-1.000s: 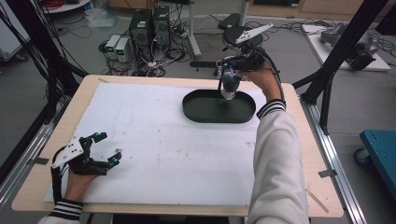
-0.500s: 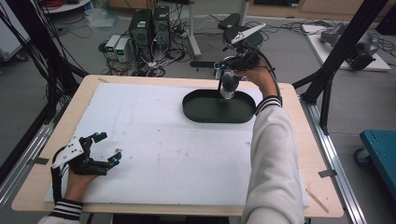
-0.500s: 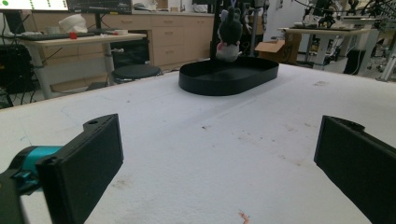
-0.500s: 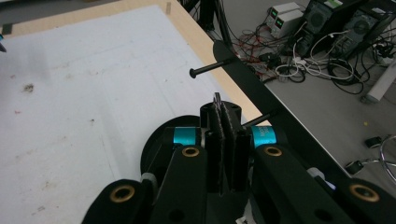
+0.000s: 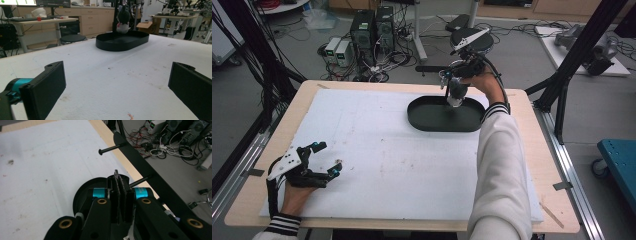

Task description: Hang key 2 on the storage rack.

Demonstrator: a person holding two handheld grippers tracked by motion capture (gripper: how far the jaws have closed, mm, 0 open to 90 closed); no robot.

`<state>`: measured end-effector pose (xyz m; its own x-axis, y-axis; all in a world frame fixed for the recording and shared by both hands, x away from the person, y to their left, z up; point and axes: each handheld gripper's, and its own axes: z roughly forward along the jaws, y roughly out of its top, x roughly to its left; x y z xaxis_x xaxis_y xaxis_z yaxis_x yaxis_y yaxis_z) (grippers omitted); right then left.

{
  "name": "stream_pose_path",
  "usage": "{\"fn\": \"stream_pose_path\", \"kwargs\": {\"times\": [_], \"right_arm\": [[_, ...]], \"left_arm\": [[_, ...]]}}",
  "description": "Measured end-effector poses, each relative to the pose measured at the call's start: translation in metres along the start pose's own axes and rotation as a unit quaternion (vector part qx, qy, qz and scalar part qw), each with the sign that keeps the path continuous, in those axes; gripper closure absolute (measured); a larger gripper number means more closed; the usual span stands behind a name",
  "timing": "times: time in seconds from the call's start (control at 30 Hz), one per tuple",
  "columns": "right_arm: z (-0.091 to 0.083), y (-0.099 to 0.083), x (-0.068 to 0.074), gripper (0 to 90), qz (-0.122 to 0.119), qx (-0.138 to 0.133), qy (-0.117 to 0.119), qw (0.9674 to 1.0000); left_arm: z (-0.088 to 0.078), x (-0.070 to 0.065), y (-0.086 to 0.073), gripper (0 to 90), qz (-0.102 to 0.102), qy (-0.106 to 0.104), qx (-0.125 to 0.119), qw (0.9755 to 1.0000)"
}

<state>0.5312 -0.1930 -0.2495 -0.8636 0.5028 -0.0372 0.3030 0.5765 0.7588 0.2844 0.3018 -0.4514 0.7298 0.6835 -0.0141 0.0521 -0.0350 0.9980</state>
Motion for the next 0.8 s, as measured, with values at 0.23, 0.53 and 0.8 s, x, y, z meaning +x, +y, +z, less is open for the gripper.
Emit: {"fn": "stream_pose_path", "kwargs": {"times": [0.23,0.53,0.8], "right_arm": [[0.0045,-0.0019,-0.0016,88.5,0.003,0.011,-0.001,0.9999],[0.0081,-0.0033,-0.0038,88.4,0.001,0.019,-0.006,0.9998],[0.0085,-0.0058,-0.0078,88.4,0.008,0.016,-0.009,0.9998]], "left_arm": [[0.0000,0.0000,0.0000,1.7,0.000,0.000,0.000,1.0000],[-0.0001,0.0000,0.0000,1.7,0.001,0.000,0.001,1.0000],[0.0000,0.0000,0.0001,1.7,0.001,0.000,0.000,1.0000]]}}
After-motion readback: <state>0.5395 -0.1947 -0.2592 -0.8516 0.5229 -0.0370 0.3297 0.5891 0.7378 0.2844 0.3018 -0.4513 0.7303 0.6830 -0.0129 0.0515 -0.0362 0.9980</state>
